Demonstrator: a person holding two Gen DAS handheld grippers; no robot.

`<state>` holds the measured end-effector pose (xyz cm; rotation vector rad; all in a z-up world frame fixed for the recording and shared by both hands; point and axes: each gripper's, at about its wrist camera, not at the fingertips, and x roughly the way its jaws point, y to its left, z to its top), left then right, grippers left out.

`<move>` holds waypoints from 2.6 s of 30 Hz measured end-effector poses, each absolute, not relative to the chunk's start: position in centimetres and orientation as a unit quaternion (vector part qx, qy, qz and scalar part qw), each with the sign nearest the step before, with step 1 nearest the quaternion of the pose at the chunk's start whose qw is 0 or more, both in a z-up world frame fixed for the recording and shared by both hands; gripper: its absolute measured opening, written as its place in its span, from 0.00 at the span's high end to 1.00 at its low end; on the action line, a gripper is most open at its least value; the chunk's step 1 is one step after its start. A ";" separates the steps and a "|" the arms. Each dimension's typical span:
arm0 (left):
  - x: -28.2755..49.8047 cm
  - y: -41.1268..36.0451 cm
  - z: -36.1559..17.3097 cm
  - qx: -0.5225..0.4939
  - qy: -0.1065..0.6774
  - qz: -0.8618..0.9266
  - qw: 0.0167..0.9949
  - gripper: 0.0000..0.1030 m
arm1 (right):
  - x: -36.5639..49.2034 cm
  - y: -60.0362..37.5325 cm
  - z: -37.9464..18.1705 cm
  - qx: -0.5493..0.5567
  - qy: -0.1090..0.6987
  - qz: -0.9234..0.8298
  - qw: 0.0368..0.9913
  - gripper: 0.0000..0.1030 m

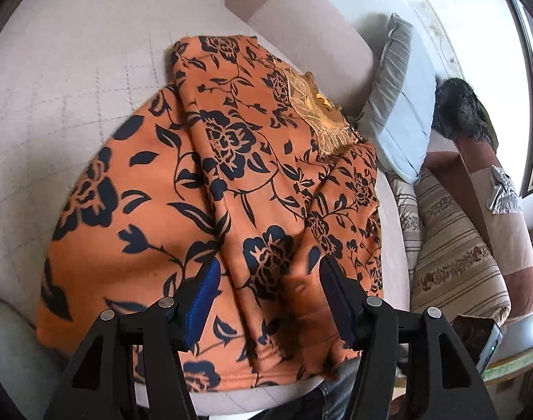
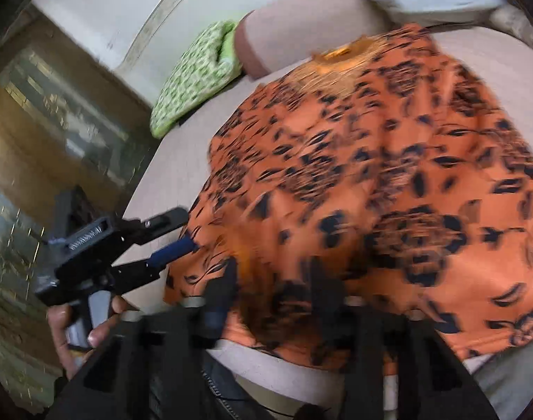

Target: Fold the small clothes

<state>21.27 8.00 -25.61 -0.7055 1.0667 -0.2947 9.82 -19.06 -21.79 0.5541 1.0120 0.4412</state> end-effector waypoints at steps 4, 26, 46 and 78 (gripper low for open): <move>22.7 6.2 -26.9 -0.327 0.507 -0.161 0.781 0.41 | 11.0 -23.7 -21.7 0.291 0.470 0.175 0.814 0.37; 20.4 3.3 -23.0 -0.205 0.484 -0.213 0.823 0.97 | 33.0 -35.5 -26.1 0.304 0.524 -0.019 0.795 0.95; 21.8 7.2 -26.7 -0.236 0.500 -0.205 0.808 0.78 | 33.4 -35.3 -20.8 0.278 0.467 0.078 0.836 0.54; 20.7 9.8 -28.4 -0.265 0.475 -0.154 0.825 0.65 | 31.9 -29.0 -19.2 0.225 0.457 0.092 0.856 0.40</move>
